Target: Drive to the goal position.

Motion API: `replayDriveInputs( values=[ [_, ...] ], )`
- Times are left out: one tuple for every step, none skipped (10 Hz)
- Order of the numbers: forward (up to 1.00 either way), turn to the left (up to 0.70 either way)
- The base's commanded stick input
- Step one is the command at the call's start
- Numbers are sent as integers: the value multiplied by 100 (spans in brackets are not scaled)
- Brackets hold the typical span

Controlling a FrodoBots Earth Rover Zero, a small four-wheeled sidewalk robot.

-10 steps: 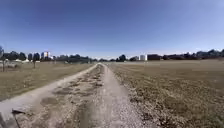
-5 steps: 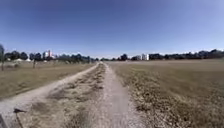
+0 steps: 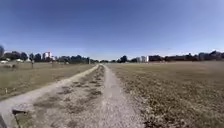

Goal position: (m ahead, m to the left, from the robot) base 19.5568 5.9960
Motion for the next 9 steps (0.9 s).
replayDriveInputs(
  values=[
    [69, 6],
    [69, 6],
    [69, 6],
    [69, 6],
    [69, 6],
    [69, 6],
    [69, 6],
    [69, 6],
    [69, 6]
  ],
)
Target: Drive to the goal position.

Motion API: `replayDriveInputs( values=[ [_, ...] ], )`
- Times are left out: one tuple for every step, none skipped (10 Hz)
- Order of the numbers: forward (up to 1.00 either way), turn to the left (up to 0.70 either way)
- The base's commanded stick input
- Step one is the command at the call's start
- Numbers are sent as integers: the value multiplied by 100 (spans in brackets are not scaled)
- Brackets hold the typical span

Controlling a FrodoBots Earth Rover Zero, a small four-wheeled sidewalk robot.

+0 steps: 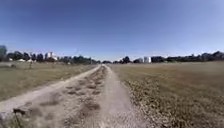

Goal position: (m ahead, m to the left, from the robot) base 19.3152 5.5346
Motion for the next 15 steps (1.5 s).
replayDriveInputs(
  values=[
    [69, 6],
    [69, 6],
    [69, 6],
    [69, 6],
    [69, 6],
    [69, 6],
    [69, 6],
    [69, 6],
    [69, 6],
    [69, 6],
    [69, 6],
    [69, 6],
    [69, 6],
    [69, 6],
    [69, 6]
  ],
)
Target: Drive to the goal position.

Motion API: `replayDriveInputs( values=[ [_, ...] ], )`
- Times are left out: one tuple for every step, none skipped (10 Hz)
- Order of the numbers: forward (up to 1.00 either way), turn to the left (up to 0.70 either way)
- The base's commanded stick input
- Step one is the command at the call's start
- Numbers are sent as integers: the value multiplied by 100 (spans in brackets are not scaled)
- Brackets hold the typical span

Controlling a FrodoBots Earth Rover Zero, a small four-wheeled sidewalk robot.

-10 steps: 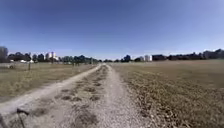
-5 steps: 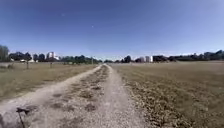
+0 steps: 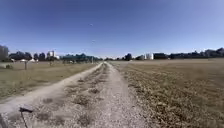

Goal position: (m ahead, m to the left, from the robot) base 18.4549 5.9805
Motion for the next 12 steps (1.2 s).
replayDriveInputs(
  values=[
    [69, 6],
    [69, 6],
    [69, 6],
    [69, 6],
    [69, 6],
    [69, -16],
    [69, -22],
    [69, 6],
    [69, -1],
    [69, -21],
    [69, -34],
    [69, 4]
  ],
)
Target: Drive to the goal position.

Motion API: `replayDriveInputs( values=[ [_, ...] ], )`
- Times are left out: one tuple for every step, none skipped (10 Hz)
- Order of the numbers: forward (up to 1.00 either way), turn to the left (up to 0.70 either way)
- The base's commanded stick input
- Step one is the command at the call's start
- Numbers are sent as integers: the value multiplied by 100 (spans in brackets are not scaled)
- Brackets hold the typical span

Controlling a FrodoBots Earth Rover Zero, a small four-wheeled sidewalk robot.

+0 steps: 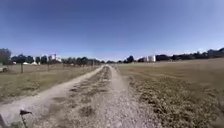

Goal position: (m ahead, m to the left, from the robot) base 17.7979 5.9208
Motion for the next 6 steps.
replayDriveInputs(
  values=[
    [69, 6],
    [69, -17],
    [69, -34],
    [69, -13],
    [69, 4],
    [69, 6]
  ],
)
